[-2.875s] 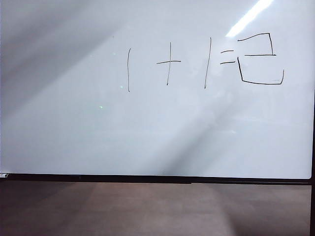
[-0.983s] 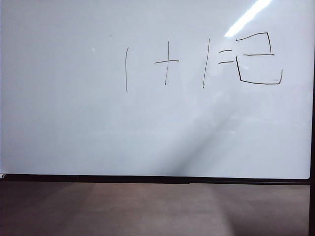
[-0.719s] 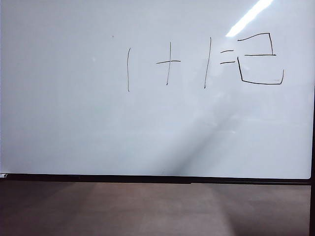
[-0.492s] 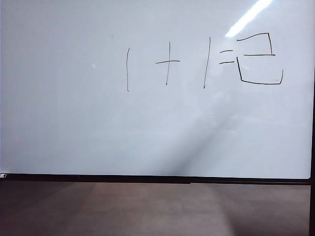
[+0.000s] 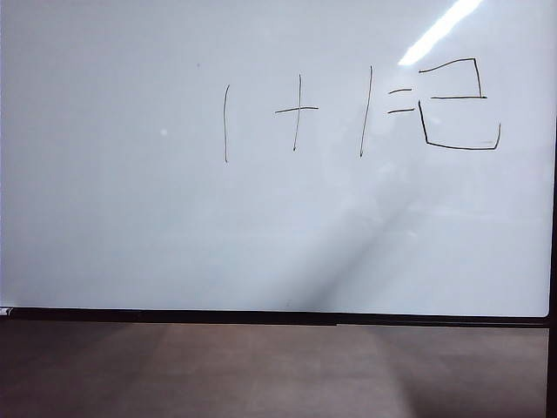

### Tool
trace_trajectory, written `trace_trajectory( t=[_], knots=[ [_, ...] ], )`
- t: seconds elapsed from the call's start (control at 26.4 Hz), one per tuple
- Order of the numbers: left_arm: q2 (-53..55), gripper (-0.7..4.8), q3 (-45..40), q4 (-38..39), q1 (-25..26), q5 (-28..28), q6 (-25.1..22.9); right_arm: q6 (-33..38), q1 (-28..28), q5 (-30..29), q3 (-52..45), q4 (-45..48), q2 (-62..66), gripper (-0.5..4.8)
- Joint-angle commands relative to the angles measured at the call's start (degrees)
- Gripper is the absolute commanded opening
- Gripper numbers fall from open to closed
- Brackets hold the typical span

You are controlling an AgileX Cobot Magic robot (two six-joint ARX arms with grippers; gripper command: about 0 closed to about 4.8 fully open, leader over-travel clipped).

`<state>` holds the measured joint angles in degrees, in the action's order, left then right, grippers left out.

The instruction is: Reach to the right to find the marker pen, pick it up, and write the answer to the math problem on the whiteboard.

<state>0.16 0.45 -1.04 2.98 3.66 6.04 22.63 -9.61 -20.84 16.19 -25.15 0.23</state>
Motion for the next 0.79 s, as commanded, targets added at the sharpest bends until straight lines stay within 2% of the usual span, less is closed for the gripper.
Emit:
trace_trajectory(
  t=[0.04,0.61,0.79],
  knots=[
    [0.0,-0.04,0.0,-0.2,0.0,0.0,-0.3,-0.1,0.0,-0.1,0.3,0.9,-0.1,-0.01],
    [0.1,-0.04,0.0,-0.3,0.0,0.0,-4.6,-0.2,0.0,-0.1,0.3,0.9,-0.1,-0.01],
    [0.1,-0.04,0.0,-0.3,0.0,0.0,-4.6,-0.2,0.0,-0.1,0.3,0.9,-0.1,-0.01]
  ],
)
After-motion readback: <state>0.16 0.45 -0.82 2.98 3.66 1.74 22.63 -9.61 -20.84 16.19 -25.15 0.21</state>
